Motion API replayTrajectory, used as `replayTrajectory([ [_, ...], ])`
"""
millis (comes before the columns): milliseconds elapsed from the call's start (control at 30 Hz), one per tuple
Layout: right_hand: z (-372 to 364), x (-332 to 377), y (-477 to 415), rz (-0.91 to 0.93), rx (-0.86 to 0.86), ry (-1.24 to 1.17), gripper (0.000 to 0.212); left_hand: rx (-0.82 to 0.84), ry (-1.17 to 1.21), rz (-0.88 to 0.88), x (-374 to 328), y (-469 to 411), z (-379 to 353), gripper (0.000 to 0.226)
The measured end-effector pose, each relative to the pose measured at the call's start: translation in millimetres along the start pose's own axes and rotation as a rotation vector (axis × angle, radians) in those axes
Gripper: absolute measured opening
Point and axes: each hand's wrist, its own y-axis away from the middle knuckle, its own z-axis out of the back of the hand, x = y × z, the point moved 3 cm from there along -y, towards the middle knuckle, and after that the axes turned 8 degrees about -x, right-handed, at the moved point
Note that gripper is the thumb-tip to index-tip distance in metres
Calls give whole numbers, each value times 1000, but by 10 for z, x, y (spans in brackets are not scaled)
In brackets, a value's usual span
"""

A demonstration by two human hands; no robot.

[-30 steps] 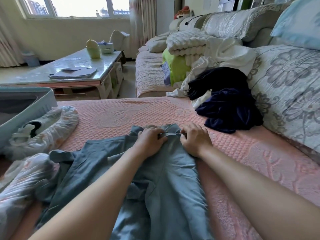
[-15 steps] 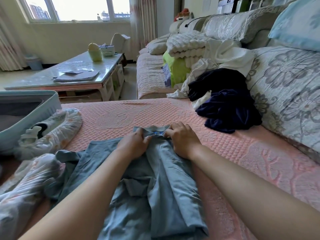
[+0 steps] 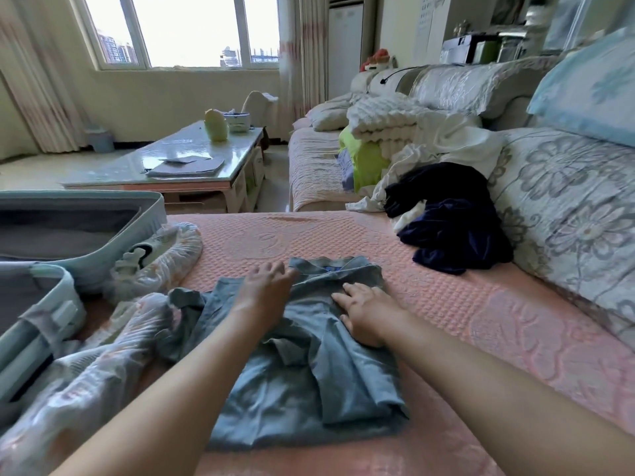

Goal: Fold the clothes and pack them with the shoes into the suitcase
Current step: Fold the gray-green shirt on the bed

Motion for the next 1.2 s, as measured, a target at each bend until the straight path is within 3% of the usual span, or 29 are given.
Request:
replayTrajectory([
  [167,148,152,353,86,-18,-78,56,10,376,-403,-438,439,219,47],
  [333,149,170,823,155,114,-182,83,93,444,-458,-631,797,233,63],
  [467,191,171,1157,179,189,-86,113,20,518,-534,-817,901,244,33],
  [533,185,155,1269,158,162,4,105,22,663,-436,-819,855,287,26],
  [600,193,115,1350,136,163,10,91,59,644,-270,-733,812,356,26],
  [700,144,49,1403,149,210,55,88,118,712,-161,-558,831,380,32],
  [833,-8,43,1482,82,350,152,83,505,628,-225,-492,1034,307,48],
  [933,16,145,1418,85,288,148,76,345,669,-148,-495,975,397,45],
  [1067,174,262,1235,167,-87,48,58,5,590,-103,-573,889,370,25],
  [1133,104,264,1173,128,-180,-88,50,145,387,-89,-586,905,168,54],
  [1200,-72,255,1133,93,-37,-100,66,384,279,-42,-562,950,-22,75],
])
